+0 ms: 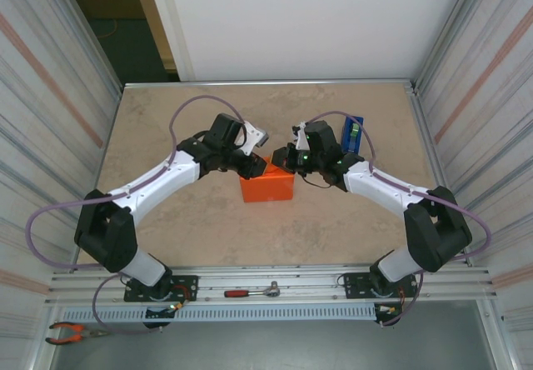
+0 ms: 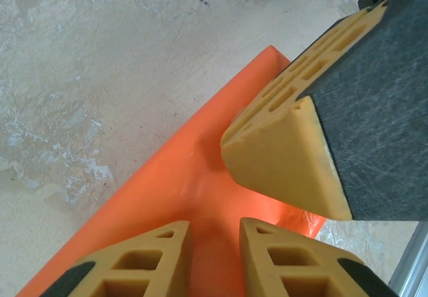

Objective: Wrap the gift box in paper

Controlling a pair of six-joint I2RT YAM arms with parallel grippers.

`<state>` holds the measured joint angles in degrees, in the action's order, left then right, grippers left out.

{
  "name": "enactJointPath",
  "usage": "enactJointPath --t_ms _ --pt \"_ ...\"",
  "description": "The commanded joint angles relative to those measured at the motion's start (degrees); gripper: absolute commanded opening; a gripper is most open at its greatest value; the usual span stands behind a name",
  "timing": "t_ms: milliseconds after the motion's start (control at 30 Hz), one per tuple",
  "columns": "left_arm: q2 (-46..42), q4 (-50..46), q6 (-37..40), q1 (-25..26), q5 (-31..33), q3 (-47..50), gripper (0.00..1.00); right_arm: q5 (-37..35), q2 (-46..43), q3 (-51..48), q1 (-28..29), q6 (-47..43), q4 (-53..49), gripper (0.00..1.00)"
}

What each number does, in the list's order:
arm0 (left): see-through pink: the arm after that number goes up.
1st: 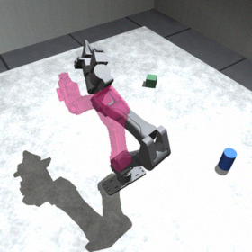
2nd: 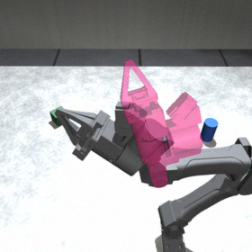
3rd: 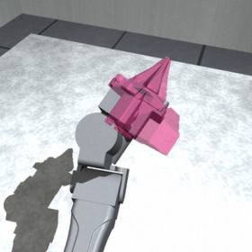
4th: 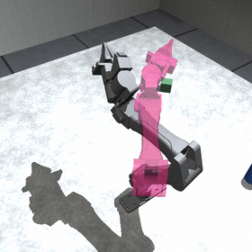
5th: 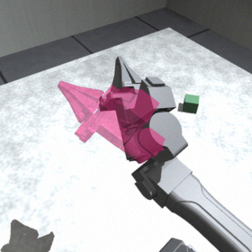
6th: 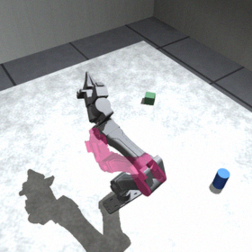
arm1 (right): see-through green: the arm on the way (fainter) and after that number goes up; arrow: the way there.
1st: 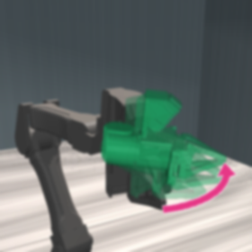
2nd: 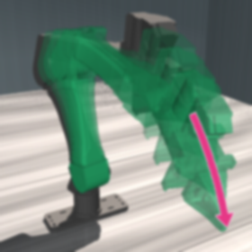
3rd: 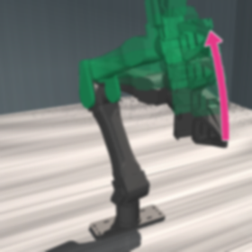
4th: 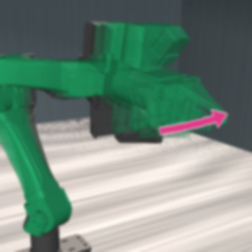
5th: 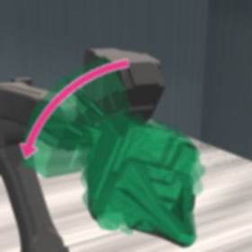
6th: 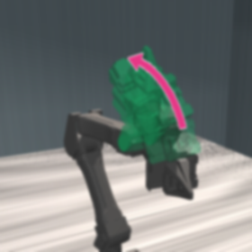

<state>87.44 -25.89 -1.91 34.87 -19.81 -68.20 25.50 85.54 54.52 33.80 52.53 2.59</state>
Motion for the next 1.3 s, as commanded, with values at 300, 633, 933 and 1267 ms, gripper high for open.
enactJointPath --t_ms 300,633,933,1267 --pt "-1.43 -1.84 2.10 2.07 6.51 3.68 0.24 5.21 -2.80 5.80 -7.41 2.31 -4.50 0.00" --pt "-1.83 -1.74 3.28 3.97 9.48 5.16 0.24 10.56 -8.21 3.70 -36.22 -1.64 -10.31 0.27" --pt "-2.18 -1.32 3.53 4.68 10.47 6.17 0.24 12.56 1.70 1.46 -48.86 -6.07 -8.20 0.48" --pt "-1.61 -1.25 3.66 5.29 10.70 6.57 0.23 15.13 11.91 2.58 -48.09 -8.32 -4.86 0.44"
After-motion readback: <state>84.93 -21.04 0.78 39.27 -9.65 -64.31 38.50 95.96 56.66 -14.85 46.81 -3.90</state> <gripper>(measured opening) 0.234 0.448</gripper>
